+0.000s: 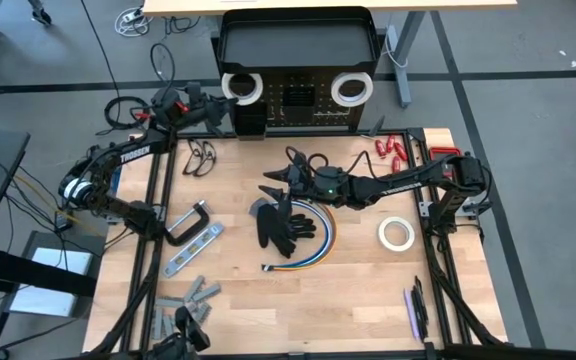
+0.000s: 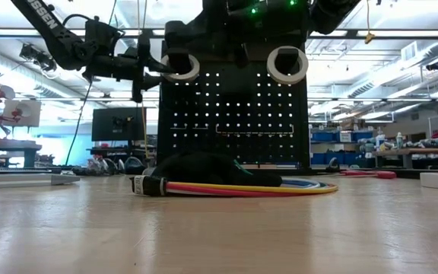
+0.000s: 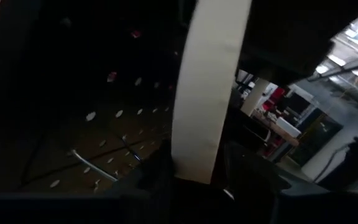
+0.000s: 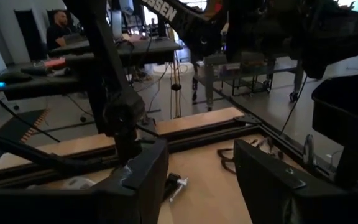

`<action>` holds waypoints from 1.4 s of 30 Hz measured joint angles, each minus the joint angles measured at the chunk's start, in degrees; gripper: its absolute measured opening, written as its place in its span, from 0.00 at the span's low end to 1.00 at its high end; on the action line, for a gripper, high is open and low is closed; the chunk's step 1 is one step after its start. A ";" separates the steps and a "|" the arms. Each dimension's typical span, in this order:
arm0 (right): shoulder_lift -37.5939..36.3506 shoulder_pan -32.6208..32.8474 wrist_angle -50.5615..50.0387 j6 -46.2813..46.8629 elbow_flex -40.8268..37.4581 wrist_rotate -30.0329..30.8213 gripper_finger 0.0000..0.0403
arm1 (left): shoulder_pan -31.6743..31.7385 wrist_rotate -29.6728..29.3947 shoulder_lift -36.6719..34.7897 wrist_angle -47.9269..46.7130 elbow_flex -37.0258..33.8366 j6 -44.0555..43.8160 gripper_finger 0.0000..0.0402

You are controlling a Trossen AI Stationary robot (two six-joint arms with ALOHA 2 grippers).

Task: Hang tools onto peg board
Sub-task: Hang the white masking tape on the peg board, then adjust the left black bin on the peg board

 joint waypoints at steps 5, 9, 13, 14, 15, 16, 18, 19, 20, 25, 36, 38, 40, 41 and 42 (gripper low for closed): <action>-0.98 0.11 -0.64 -1.78 0.00 0.23 0.48 | 0.00 0.57 -0.02 -2.22 -0.04 3.60 0.37; -3.09 0.11 -2.68 -2.21 0.00 1.55 0.48 | 0.00 -2.40 -0.02 -5.30 -0.07 7.10 0.37; -5.72 0.11 -6.50 -2.22 0.00 1.80 0.48 | 0.00 -3.60 -0.02 -9.02 -0.07 10.99 0.37; -6.41 0.11 -7.56 -2.33 0.00 2.21 0.48 | 0.00 -3.71 -0.02 -10.04 -0.07 11.87 0.37; -6.91 0.19 -8.05 -2.60 0.00 2.68 0.48 | 0.00 -3.88 -0.03 -10.96 -0.07 12.80 0.37; -7.36 0.25 -8.51 -3.04 0.00 3.12 0.48 | -0.02 -4.41 -0.07 -11.90 -0.07 13.60 0.37; -8.41 0.46 -10.24 -3.84 0.00 3.95 0.48 | -0.02 -5.37 -0.07 -13.04 -0.07 15.12 0.37; -8.93 0.64 -10.79 -4.22 0.00 4.47 0.48 | -0.02 -6.18 -0.11 -13.52 -0.07 16.22 0.37; -9.49 0.92 -11.56 -4.87 0.00 4.94 0.48 | -0.02 -6.54 -0.28 -14.22 -0.07 17.50 0.37; -13.44 2.66 -17.19 -8.08 0.00 10.02 0.48 | -0.13 -12.48 -3.75 -19.21 -0.07 24.33 0.36; -20.99 4.91 -29.10 -9.17 0.00 14.60 0.48 | -1.70 -16.28 -11.76 -20.36 -0.09 27.95 0.34; -21.92 5.60 -31.66 -9.13 0.00 16.07 0.48 | -3.24 -16.09 -13.51 -20.48 -0.09 29.00 0.34; -22.43 6.14 -33.70 -9.14 0.00 17.41 0.48 | -5.03 -16.12 -14.98 -20.04 -0.09 29.36 0.34; -22.52 6.34 -34.54 -9.12 0.00 17.89 0.48 | -5.99 -16.12 -15.38 -19.10 -0.09 29.42 0.34; -22.54 6.53 -35.29 -9.11 0.00 18.16 0.47 | -7.03 -16.14 -15.63 -18.65 -0.07 29.43 0.34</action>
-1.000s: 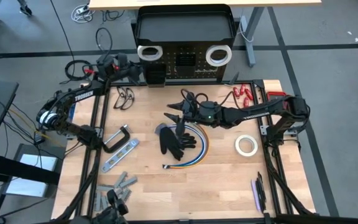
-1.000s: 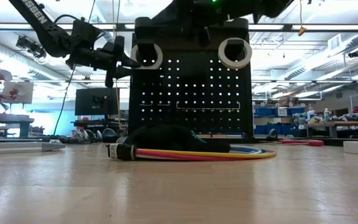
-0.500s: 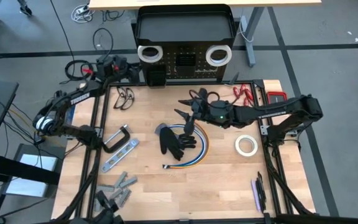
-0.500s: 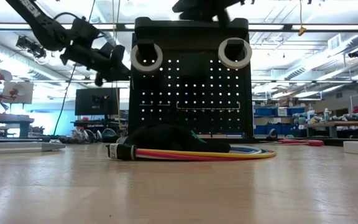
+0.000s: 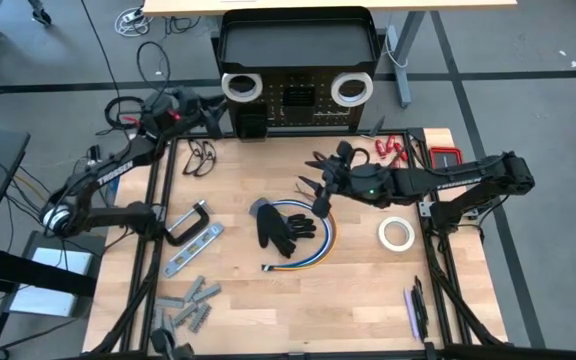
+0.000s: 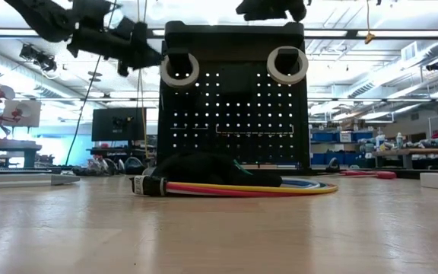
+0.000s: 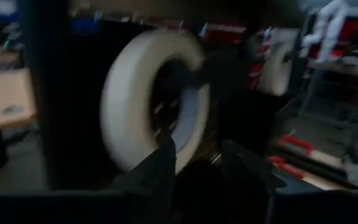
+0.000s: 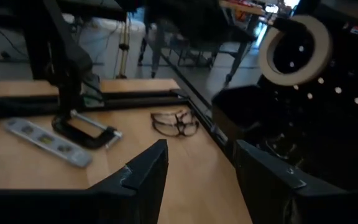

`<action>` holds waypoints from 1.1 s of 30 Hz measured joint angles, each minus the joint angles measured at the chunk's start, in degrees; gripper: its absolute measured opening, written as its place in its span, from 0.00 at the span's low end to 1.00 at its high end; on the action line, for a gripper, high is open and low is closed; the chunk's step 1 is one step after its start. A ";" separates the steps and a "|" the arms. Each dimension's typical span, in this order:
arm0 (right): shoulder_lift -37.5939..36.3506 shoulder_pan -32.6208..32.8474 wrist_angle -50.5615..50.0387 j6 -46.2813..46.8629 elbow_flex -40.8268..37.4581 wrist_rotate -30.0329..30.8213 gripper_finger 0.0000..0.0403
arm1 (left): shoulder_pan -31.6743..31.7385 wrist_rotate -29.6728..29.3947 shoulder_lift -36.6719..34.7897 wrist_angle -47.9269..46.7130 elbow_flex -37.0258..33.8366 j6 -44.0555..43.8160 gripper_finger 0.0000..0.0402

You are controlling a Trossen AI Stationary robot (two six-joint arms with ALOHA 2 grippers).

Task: Hang tools onto peg board
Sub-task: Adjust the left black bin on the peg board

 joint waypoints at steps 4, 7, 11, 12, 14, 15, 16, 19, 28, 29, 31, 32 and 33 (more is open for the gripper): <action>0.00 0.40 -3.57 1.02 0.00 0.11 0.48 | -4.02 -0.91 -0.23 -1.74 -0.02 2.09 0.34; 0.00 0.42 -5.72 2.38 -1.15 0.11 0.47 | -6.78 -4.48 -0.36 -5.96 -0.06 4.31 0.34; 0.04 -0.01 -0.44 5.14 -7.20 0.07 0.46 | -10.94 -10.45 -0.33 -10.71 -2.36 6.13 0.34; 0.04 -0.18 1.53 5.54 -9.09 0.07 0.46 | -12.01 -12.01 -0.31 -10.94 -3.20 6.20 0.34; 0.05 -0.47 4.41 6.50 -12.80 0.07 0.46 | -13.97 -14.50 -0.62 -11.13 -4.97 6.15 0.34; 0.07 -0.55 5.31 7.01 -14.28 0.07 0.46 | -14.89 -15.39 -0.96 -11.38 -5.68 6.06 0.34; 0.09 -0.58 6.48 7.48 -15.54 0.07 0.46 | -15.84 -16.41 -1.35 -11.30 -6.14 6.00 0.34; 0.07 -0.58 8.89 9.09 -18.54 0.02 0.46 | -19.06 -19.64 -2.45 -10.77 -7.21 5.70 0.34; 0.09 -0.37 10.31 10.31 -20.76 -0.09 0.45 | -23.07 -25.06 -0.61 -3.60 -13.38 5.94 0.34; 0.09 -0.37 10.58 10.15 -20.76 -0.11 0.45 | -22.96 -27.00 0.08 -1.30 -13.82 6.08 0.34; 0.09 -0.37 10.83 10.06 -20.76 -0.11 0.45 | -22.71 -29.42 1.64 1.75 -14.43 7.37 0.34; 0.09 -0.37 10.86 10.08 -20.76 -0.11 0.45 | -22.43 -29.58 2.29 2.91 -14.52 7.73 0.34; 0.09 -0.37 10.84 10.06 -20.76 -0.11 0.45 | -22.11 -29.22 2.77 4.07 -14.55 7.99 0.34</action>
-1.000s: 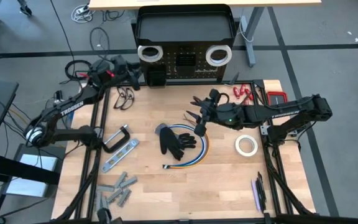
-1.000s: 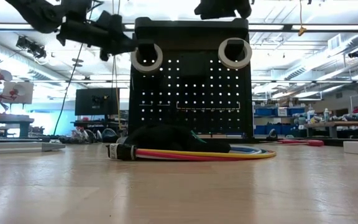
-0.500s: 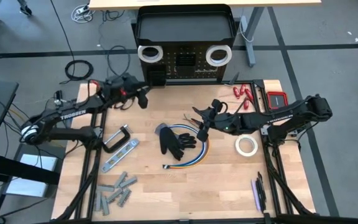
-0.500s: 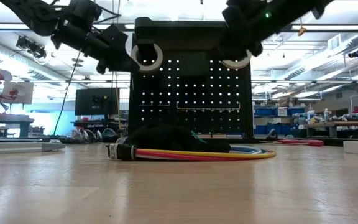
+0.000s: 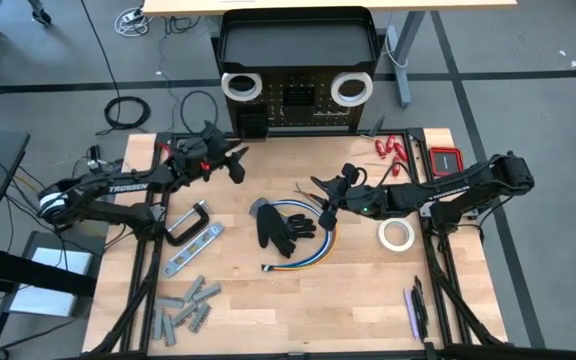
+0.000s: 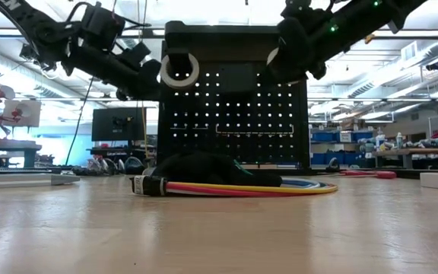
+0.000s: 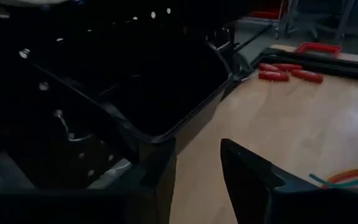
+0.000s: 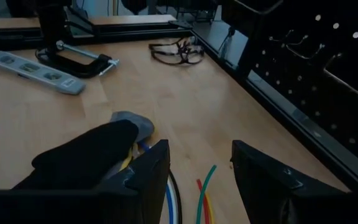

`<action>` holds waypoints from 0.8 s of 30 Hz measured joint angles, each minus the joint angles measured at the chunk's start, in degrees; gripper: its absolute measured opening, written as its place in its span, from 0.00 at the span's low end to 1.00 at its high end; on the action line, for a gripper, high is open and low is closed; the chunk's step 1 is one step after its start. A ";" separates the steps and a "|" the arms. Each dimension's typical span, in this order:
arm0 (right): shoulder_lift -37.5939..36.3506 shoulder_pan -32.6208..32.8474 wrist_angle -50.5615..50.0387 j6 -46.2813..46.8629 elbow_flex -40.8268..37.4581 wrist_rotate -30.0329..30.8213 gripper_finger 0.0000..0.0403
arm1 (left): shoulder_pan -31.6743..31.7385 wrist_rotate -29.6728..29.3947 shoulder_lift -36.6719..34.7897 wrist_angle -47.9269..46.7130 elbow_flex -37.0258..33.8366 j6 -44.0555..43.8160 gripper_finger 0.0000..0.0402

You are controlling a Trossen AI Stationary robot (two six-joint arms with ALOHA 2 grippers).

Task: Hang tools onto peg board
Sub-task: Adjust the left black bin on the peg board

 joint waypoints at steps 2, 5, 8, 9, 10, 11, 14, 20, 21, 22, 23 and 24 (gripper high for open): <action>0.00 0.09 0.08 0.11 0.00 0.00 0.45 | 0.21 1.08 0.44 3.36 0.26 0.89 0.34; 0.00 0.11 0.09 0.42 0.00 0.00 0.45 | 0.29 1.32 0.32 5.23 0.91 2.12 0.34; 0.00 0.11 0.18 0.48 0.00 -0.01 0.45 | 0.29 1.07 -0.19 4.77 1.00 2.32 0.34; 0.00 0.11 0.15 0.48 0.00 0.00 0.45 | 0.29 1.05 -0.39 4.64 1.02 2.32 0.34; 0.00 0.11 0.14 0.48 0.00 -0.02 0.45 | 0.29 1.04 -0.55 4.20 1.04 2.32 0.34; 0.00 0.11 0.17 0.48 0.00 -0.02 0.45 | 0.31 1.04 -0.68 3.54 1.06 2.32 0.34; 0.00 0.11 0.06 0.48 0.00 -0.02 0.45 | 0.39 0.65 -1.46 -0.18 1.06 2.31 0.34; 0.00 0.11 -0.33 0.37 0.00 -0.02 0.44 | 0.47 -0.88 -3.94 -3.92 1.06 2.32 0.34; 0.00 0.11 -0.33 0.37 0.00 -0.02 0.44 | 0.48 -1.46 -4.36 -4.34 1.06 2.31 0.34; 0.00 0.11 -0.44 0.35 0.00 -0.02 0.44 | 0.49 -1.79 -4.86 -4.60 1.06 2.32 0.34; 0.00 0.11 -0.69 0.33 0.00 -0.02 0.44 | 0.49 -1.97 -5.36 -4.95 1.06 2.32 0.34; 0.00 0.11 -0.93 0.33 0.00 -0.02 0.44 | 0.51 -1.99 -5.83 -5.17 1.06 2.32 0.34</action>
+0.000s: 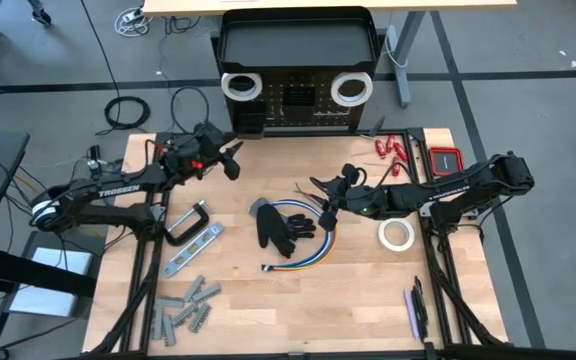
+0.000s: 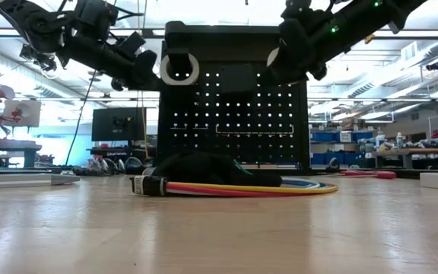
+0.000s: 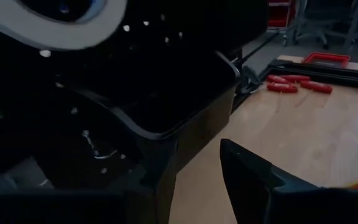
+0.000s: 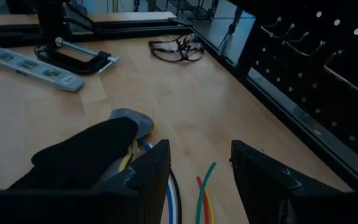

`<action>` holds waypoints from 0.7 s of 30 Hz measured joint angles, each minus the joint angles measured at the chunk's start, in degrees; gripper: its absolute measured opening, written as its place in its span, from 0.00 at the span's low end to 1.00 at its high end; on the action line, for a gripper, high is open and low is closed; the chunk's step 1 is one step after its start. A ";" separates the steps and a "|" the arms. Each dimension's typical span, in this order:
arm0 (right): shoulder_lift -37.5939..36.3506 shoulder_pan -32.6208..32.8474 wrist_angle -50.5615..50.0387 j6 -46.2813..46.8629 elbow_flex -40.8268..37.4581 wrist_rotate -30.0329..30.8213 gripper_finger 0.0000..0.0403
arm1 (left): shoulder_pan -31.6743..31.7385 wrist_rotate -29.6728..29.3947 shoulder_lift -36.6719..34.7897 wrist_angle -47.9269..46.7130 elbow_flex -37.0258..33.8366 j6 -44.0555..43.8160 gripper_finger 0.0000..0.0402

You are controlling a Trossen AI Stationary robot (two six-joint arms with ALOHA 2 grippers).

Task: Hang tools onto peg board
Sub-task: Adjust the left black bin on the peg board, then hang the white masking tape on the peg board

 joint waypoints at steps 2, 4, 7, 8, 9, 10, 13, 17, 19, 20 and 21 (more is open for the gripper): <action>0.00 0.00 -0.42 -0.02 0.01 0.00 0.44 | 0.02 0.02 -0.72 -0.26 0.00 0.00 0.34; 0.00 0.00 -1.12 -0.02 0.02 0.00 0.44 | 0.04 0.02 -0.83 -0.89 0.00 0.00 0.34; 0.00 0.00 -1.58 -0.02 0.02 0.00 0.44 | 0.06 0.10 -0.83 -2.01 0.00 -0.02 0.34; 0.00 0.00 -1.63 -0.02 0.02 0.00 0.44 | 0.06 0.14 -0.87 -2.10 0.01 -0.02 0.34; 0.00 0.00 -1.60 -0.02 0.02 0.00 0.44 | 0.05 0.25 -0.87 -2.38 0.02 -0.09 0.34; 0.00 0.00 -1.58 -0.02 0.02 0.00 0.44 | -0.02 0.44 -0.87 -2.68 0.02 -0.27 0.34; 0.00 0.00 -1.58 -0.26 0.02 0.00 0.44 | -0.82 0.46 -0.87 -2.76 0.00 -1.36 0.34; 0.00 0.00 -1.58 -0.42 0.02 0.00 0.44 | -2.17 0.35 -0.87 -3.03 -0.02 -1.51 0.34; 0.00 0.00 -1.64 -0.44 0.02 0.00 0.44 | -2.65 0.07 -0.87 -3.03 -0.02 -1.51 0.34; 0.00 0.00 -1.61 -0.44 0.02 0.01 0.44 | -2.86 -0.14 -0.89 -3.04 -0.02 -1.51 0.34; 0.00 0.00 -1.62 -0.44 0.02 0.00 0.44 | -2.97 -0.24 -1.11 -3.11 -0.03 -1.51 0.34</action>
